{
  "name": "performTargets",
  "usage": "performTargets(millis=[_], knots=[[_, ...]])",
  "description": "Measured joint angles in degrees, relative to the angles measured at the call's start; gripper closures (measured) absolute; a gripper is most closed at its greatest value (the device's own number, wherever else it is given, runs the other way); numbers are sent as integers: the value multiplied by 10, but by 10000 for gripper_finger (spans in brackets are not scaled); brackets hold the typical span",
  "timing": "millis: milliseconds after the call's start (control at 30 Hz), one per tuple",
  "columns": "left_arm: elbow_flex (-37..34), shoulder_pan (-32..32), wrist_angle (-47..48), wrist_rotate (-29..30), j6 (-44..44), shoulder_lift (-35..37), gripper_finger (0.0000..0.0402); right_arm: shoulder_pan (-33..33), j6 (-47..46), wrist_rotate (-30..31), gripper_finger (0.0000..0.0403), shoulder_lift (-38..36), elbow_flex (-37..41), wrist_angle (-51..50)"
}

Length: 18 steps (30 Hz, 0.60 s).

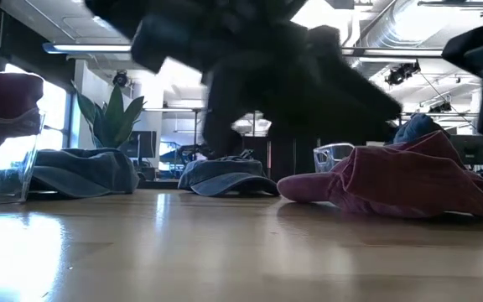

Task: Pick & Place hat
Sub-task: Put the red cap into the bottom transparent bin

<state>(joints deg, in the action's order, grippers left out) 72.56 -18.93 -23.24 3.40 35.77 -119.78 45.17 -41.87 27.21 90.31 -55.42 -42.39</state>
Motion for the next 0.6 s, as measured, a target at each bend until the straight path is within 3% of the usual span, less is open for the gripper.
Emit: performTargets(millis=[167,333,467,600], knots=[[94,3,134,19,0,-38,231,-31,46,34,189,52,0,24],[175,0,359,104,-15,-60,231,-81,138,-34,214,104,0,126],[210,2,484,108,-79,-55,231,-103,234,-91,234,122,0,200],[208,2,545,112,-111,-41,231,-102,231,-80,245,88,0,177]])
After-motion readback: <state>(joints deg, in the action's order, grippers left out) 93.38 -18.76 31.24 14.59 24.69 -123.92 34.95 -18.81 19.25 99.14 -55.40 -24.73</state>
